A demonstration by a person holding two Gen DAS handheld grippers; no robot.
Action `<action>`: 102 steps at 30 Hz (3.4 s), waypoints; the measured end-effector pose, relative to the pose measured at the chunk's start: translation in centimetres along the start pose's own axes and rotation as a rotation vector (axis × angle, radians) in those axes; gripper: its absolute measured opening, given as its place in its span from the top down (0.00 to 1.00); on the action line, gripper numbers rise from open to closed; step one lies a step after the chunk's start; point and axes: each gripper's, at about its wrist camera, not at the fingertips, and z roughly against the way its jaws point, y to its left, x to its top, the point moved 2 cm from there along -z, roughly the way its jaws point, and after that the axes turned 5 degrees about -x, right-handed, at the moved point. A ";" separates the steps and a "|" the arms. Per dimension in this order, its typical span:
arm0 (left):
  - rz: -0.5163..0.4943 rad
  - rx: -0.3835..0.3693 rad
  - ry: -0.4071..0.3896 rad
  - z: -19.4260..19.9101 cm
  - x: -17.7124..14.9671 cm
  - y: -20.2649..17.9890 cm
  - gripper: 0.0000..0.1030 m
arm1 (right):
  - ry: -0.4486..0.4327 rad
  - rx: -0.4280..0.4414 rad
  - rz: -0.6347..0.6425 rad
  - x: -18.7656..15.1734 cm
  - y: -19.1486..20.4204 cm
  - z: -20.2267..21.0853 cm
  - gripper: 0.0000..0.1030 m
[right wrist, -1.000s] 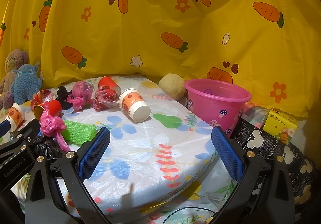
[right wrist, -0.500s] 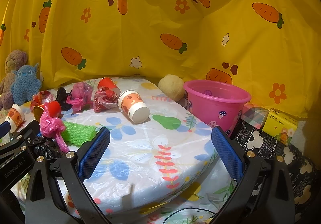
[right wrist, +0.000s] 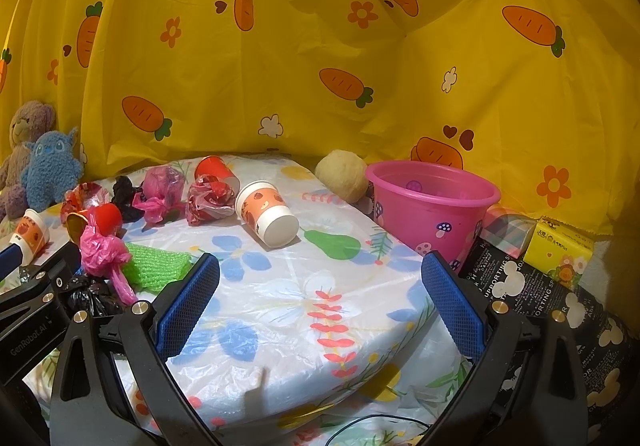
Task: Collect trash
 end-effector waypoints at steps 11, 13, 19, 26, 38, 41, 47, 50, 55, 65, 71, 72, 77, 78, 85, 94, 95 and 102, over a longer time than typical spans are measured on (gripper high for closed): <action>0.000 0.000 0.000 0.0 0.0 0.0 0.13 | -0.003 0.000 0.000 0.6 -0.1 0.0 0.05; -0.001 0.000 0.000 0.0 0.0 0.0 0.13 | -0.004 -0.001 0.000 0.6 -0.1 0.0 0.05; 0.000 -0.001 0.000 0.0 0.0 0.0 0.13 | -0.006 -0.001 0.000 0.6 -0.1 -0.1 0.05; 0.000 -0.002 0.002 0.0 -0.1 -0.1 0.13 | -0.007 -0.001 0.000 0.6 -0.1 -0.1 0.05; 0.002 -0.003 0.006 -0.2 0.0 -0.4 0.13 | -0.008 -0.002 -0.002 0.6 -0.2 -0.2 0.05; 0.001 -0.002 0.007 -0.3 0.0 -0.5 0.13 | -0.008 -0.003 -0.002 0.7 -0.2 -0.2 0.05; 0.002 -0.003 0.010 -0.5 0.1 -0.6 0.13 | -0.007 -0.003 -0.004 0.7 -0.2 -0.4 0.05; 0.002 -0.002 0.008 -0.5 0.1 -0.6 0.13 | -0.009 -0.004 -0.006 0.8 -0.3 -0.5 0.05; 0.000 0.002 0.008 -0.9 0.1 -0.8 0.13 | -0.008 -0.003 -0.007 0.7 -0.3 -0.6 0.05; 0.020 0.040 -0.026 -0.8 -0.2 0.8 0.13 | -0.039 0.042 0.001 0.7 0.1 -1.1 0.05; 0.044 0.024 -0.019 -0.6 -0.7 2.3 0.13 | -0.034 0.137 0.018 -0.1 2.0 -1.7 0.05; 0.063 0.024 -0.020 -0.6 -0.7 2.8 0.13 | -0.032 0.154 0.020 -0.3 2.3 -1.7 0.05; 0.099 0.078 -0.041 -0.4 -1.0 5.3 0.13 | -0.025 0.238 0.029 -0.9 4.1 -2.1 0.05; 0.108 0.085 -0.042 -0.4 -1.1 5.9 0.13 | -0.021 0.253 0.034 -1.0 4.5 -2.2 0.05; 0.179 0.173 -0.060 -0.3 -1.1 9.3 0.13 | 0.029 0.406 0.093 -2.4 7.9 -2.1 0.08; 0.215 0.185 -0.058 -0.2 -1.3 10.8 0.18 | 0.157 0.550 0.171 -5.2 11.9 -2.7 0.36; 0.215 0.179 -0.055 -0.2 -1.4 10.9 0.19 | 0.169 0.562 0.178 -5.5 12.1 -2.8 0.47; 0.211 0.148 -0.030 -0.6 -1.8 10.4 0.23 | 0.172 0.617 0.198 -5.7 12.2 -2.4 0.95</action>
